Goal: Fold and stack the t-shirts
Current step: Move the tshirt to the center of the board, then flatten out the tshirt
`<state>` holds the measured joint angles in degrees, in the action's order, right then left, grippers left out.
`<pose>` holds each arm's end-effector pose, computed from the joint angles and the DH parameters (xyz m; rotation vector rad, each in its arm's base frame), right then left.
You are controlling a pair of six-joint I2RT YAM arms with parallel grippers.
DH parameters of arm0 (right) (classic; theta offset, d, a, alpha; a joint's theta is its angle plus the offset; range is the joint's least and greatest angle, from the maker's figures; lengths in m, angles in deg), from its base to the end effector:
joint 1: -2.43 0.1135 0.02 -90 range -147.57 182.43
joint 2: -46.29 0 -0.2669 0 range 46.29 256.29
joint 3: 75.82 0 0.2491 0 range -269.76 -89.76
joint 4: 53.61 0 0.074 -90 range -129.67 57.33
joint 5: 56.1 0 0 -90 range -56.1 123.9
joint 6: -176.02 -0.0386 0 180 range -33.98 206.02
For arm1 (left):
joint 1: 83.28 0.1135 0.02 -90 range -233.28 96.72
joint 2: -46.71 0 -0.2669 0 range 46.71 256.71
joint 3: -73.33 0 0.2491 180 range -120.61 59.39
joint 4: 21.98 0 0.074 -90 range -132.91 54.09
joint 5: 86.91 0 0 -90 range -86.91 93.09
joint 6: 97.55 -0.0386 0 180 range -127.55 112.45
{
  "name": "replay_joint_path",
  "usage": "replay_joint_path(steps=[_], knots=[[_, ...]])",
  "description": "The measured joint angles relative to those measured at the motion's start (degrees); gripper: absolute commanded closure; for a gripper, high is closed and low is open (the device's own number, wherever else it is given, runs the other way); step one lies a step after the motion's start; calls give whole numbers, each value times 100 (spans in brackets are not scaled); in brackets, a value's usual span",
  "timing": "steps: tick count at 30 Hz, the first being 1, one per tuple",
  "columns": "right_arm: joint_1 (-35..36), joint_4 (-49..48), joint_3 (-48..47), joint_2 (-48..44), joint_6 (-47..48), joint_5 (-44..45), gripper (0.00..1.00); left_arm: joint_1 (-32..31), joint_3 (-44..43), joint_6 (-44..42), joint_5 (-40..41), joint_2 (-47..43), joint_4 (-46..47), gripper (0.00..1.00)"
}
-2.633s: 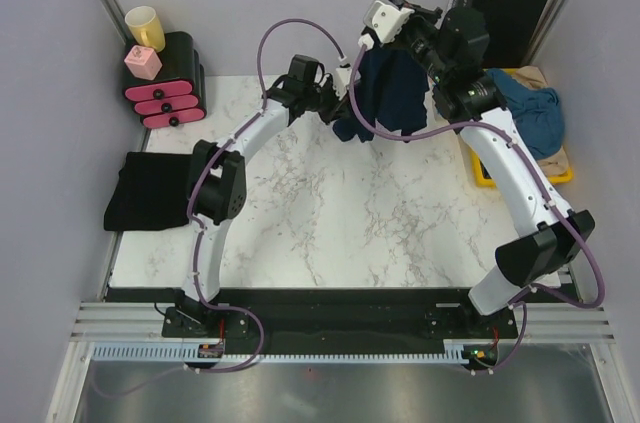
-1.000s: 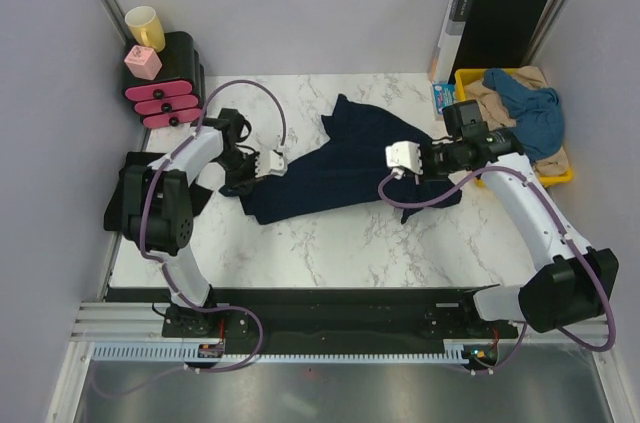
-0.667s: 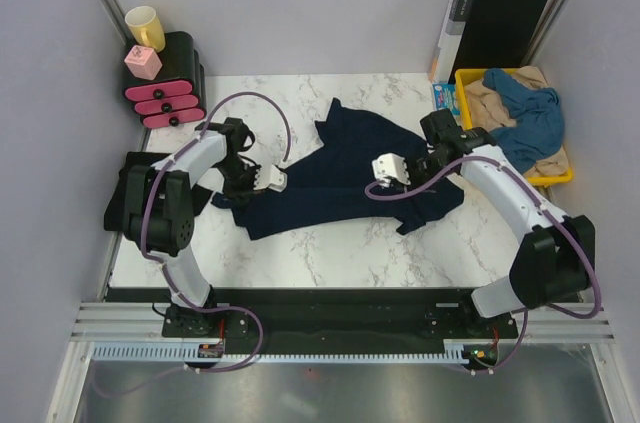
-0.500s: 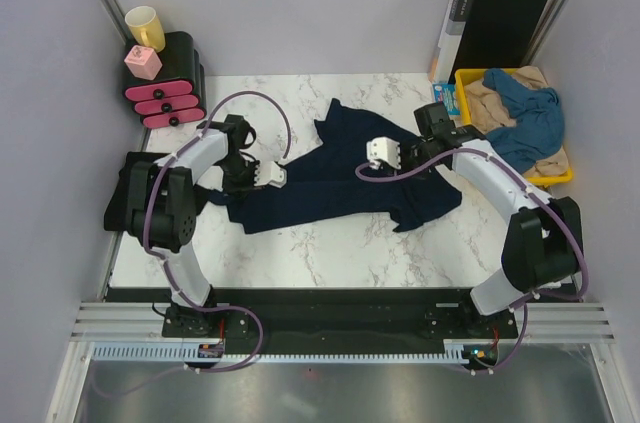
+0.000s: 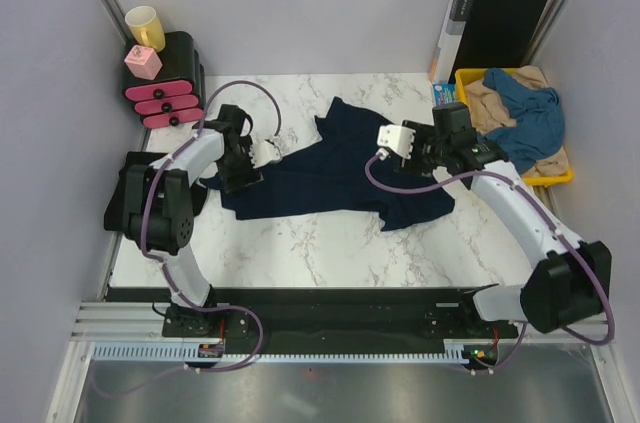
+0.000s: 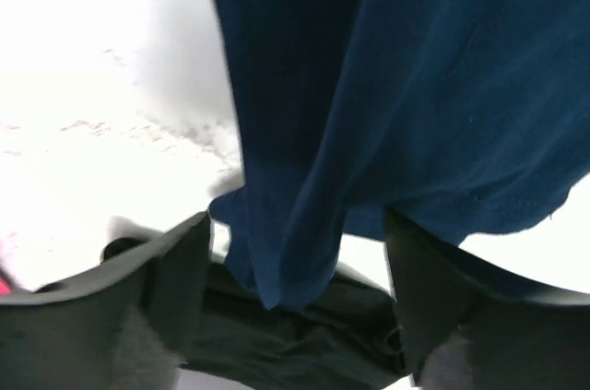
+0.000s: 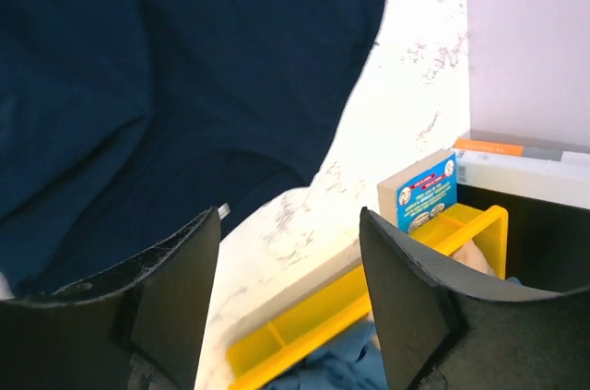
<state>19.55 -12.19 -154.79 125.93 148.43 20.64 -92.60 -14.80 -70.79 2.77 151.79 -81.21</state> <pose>0.2878 0.0979 0.2984 -1.5508 1.6793 -0.1456 0.3499 -0.0576 0.1892 1.7288 2.3535 0.1532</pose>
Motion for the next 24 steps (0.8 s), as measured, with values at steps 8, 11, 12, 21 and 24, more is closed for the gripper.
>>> replay_joint_path(steps=[8,11,12,21,24], knots=[[127,1637,664,-992,229,-634,38,-17,216,-55,-592,-1296,-17,7],[210,1862,831,-721,-133,-874,39,-101,527,-269,-793,-1668,-20,7],[229,1864,833,-577,-328,-942,39,-151,638,-337,-841,-1703,-13,7],[367,1036,955,396,-2094,-1281,34,-461,1213,-837,-885,-1589,109,6],[459,807,1097,470,-2387,-1303,35,-463,1213,-890,-885,-1587,153,6]])
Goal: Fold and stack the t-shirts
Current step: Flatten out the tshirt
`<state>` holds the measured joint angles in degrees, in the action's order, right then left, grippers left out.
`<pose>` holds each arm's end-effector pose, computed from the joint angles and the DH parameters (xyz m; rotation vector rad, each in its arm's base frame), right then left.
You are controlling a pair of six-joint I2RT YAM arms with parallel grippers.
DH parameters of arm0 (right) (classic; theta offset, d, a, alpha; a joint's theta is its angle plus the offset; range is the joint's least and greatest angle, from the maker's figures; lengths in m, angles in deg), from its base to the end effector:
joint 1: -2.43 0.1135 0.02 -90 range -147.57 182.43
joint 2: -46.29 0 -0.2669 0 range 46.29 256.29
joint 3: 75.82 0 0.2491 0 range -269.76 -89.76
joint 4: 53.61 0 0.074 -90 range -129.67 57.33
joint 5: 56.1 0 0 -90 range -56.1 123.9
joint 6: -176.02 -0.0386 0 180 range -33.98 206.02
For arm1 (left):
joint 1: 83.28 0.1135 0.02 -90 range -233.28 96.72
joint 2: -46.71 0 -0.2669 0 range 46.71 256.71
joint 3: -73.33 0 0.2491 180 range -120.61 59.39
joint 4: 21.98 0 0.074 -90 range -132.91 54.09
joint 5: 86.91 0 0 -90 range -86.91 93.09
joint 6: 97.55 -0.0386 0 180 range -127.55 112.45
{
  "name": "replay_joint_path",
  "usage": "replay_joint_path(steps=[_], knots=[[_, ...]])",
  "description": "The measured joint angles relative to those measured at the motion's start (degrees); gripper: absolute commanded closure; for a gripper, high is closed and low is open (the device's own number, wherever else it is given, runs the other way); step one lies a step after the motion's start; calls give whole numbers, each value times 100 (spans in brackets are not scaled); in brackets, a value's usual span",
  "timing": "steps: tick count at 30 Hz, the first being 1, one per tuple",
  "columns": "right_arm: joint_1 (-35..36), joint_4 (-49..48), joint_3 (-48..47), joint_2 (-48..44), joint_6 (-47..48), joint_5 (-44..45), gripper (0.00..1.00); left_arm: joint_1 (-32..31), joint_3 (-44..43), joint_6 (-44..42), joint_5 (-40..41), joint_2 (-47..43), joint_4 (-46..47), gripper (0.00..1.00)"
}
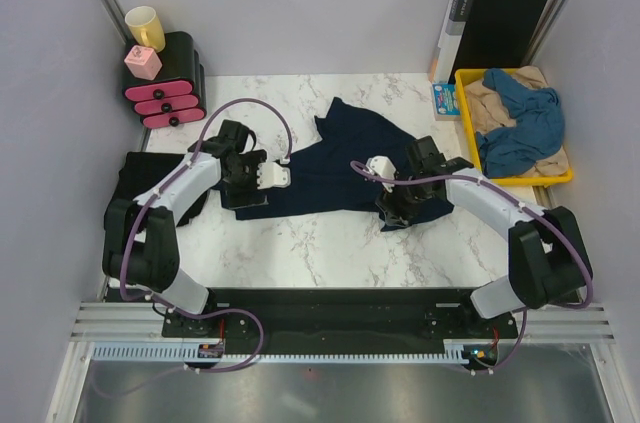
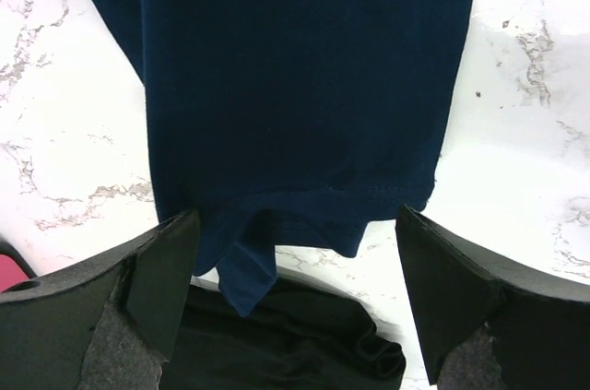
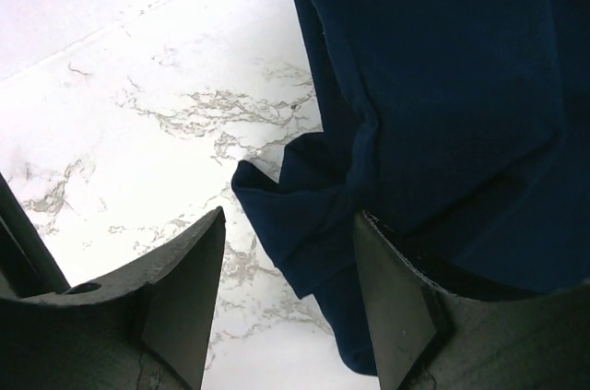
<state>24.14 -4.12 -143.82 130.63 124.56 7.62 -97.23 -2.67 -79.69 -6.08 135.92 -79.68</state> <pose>0.2512 0.1184 0.2099 -1.4249 2.1954 0.5217 0.2853 -0.0772 0.2175 1.9205 2.0014 0.0324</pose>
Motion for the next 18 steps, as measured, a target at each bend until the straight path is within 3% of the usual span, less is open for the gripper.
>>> replay_joint_path(steps=[7,13,18], knots=[[46,-481,365,289,-382,92,41,-26,127,-57,-13,0,101,6],[48,-855,455,457,-509,542,75,-133,380,-79,-164,-4,98,6],[59,-949,387,671,-579,728,83,-188,793,-398,-326,-203,144,4]])
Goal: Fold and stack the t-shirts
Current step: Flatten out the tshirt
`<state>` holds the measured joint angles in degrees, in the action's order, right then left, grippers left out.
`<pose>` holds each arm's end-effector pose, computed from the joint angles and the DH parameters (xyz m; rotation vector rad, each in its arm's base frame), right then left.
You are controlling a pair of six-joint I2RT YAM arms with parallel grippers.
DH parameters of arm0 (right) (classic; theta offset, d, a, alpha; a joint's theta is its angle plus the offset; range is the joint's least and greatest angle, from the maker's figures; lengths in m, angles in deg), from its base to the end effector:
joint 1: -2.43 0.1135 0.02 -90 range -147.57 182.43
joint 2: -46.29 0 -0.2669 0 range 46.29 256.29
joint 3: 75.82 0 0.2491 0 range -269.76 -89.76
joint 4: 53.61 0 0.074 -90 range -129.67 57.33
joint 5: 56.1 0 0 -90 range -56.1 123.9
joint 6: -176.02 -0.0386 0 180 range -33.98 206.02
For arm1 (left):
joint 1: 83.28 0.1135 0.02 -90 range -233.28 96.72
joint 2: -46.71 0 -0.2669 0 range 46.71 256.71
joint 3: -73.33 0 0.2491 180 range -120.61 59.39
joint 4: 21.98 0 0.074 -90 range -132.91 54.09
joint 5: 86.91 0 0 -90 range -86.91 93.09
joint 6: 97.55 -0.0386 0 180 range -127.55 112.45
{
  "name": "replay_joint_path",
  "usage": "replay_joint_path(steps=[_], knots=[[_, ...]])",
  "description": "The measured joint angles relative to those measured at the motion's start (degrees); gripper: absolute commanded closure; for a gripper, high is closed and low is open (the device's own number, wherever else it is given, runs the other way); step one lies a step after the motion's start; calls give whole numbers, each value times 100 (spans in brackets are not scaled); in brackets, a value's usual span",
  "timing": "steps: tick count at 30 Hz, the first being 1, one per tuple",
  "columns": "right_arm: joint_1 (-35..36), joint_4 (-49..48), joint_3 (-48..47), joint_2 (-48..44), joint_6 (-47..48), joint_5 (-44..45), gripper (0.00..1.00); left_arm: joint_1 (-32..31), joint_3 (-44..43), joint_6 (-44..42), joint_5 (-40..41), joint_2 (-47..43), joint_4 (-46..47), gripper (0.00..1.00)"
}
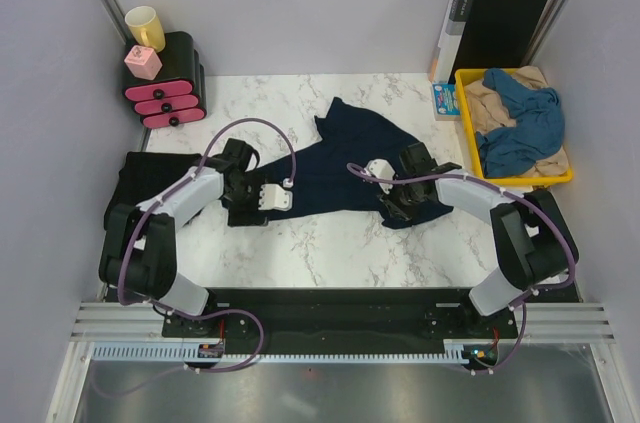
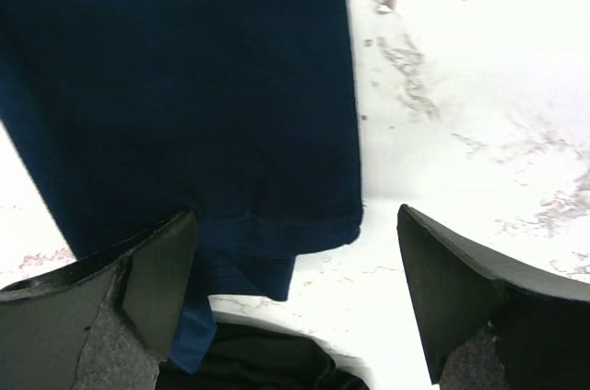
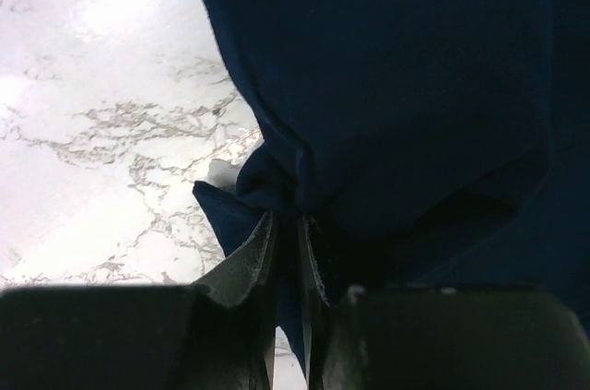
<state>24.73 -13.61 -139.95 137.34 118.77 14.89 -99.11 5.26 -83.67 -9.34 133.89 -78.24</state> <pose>0.2638 0.1218 0.1659 -1.3223 2.3387 0.3978 0.2579 -0.0818 0.1905 2.0491 1.9259 -0.0835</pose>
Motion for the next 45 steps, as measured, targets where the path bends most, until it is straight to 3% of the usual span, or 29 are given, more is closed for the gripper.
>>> replay_joint_path(steps=[8,14,17,23,24,26,27,28,38,45], knots=[[4,-85,-199,170,-24,212,84,-13,529,-498,-87,-651,4,0],[4,-98,-354,267,-131,299,84,-109,1027,-496,-76,-549,291,0],[4,-83,-472,284,-162,341,84,-160,1027,-415,-48,-437,413,6],[4,-68,-730,291,-197,348,84,-168,946,-186,44,-249,616,51],[4,-61,-761,291,-201,348,84,-170,901,-142,76,-186,697,65],[4,-33,-817,291,-212,345,84,-177,848,-92,160,-57,984,75],[4,-26,-835,291,-212,343,84,-177,820,-59,197,-9,1036,91],[4,-11,-861,291,-212,343,84,-186,822,-55,234,33,1178,98],[4,289,-1082,289,7,341,87,-192,660,-2,339,131,1235,98],[-9,1161,-1694,186,1043,470,90,-186,-584,0,223,-278,273,98]])
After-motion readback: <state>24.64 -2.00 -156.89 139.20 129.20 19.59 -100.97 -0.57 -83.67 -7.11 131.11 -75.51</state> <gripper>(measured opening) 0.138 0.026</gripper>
